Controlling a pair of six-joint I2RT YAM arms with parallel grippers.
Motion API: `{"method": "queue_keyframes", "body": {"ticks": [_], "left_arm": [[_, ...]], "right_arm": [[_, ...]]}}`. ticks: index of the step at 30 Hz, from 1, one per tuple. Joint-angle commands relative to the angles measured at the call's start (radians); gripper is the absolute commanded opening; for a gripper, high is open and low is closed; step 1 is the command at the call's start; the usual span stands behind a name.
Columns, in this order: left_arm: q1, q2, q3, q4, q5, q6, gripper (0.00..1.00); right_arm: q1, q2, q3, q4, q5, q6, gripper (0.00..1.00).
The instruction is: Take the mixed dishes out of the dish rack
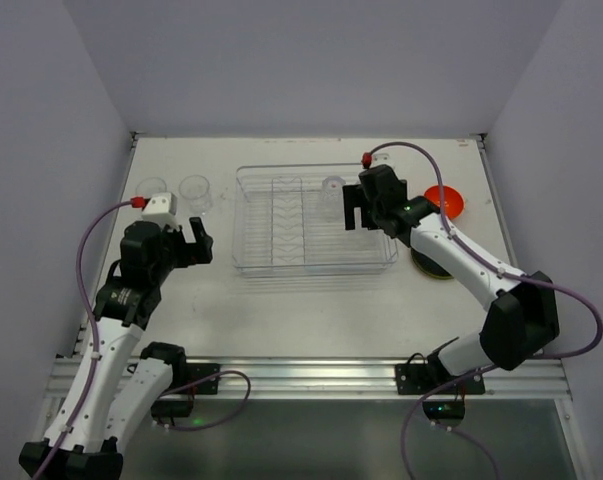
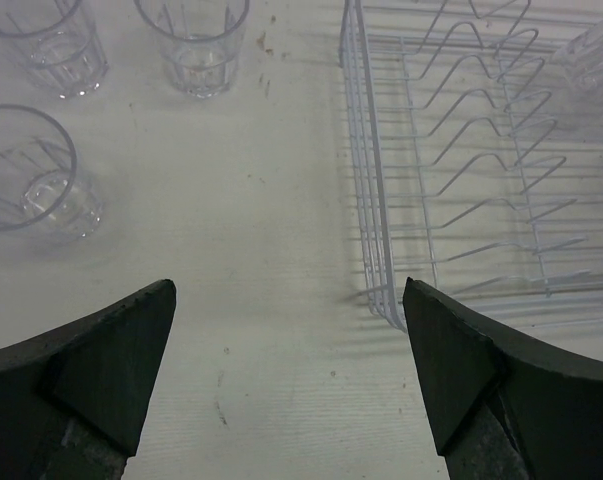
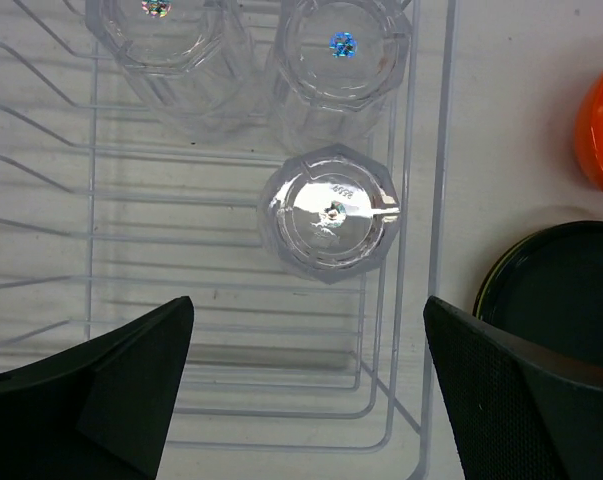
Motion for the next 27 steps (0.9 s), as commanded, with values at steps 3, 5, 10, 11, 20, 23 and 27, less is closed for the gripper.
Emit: {"method": "queue_keyframes", "body": {"ticks": [3,5,10,11,20,23,27], "left_arm": [[-0.002,0.031,-0.008,0.106,0.002,-0.015,1.0],[-0.002,0.039,-0.008,0.109,0.016,-0.015,1.0],[-0.002,0.043,-0.008,0.111,0.017,-0.015,1.0],[-0.002,0.042,-0.01,0.112,0.025,-0.017,1.0],[-0.002,0.022,-0.017,0.125,0.076,-0.017,1.0],[-0.003,0.01,-0.019,0.126,0.08,-0.017,1.0],[-0.003,0.003,-0.02,0.128,0.08,-0.017,1.0]], "right_arm": [[-0.007,0.123,0.128,-0.037,-0.004,-0.099,0.99],[-0.016,0.166,0.181,-0.052,-0.035,-0.146,0.99],[-0.034,0.258,0.254,-0.052,-0.038,-0.2,0.99],[-0.036,0.265,0.269,-0.054,-0.031,-0.208,0.99],[-0.088,0.328,0.332,-0.13,-0.239,-0.292,0.99],[-0.092,0.351,0.343,-0.152,-0.224,-0.298,0.99],[-0.094,0.361,0.34,-0.156,-0.233,-0.3,0.98]]}}
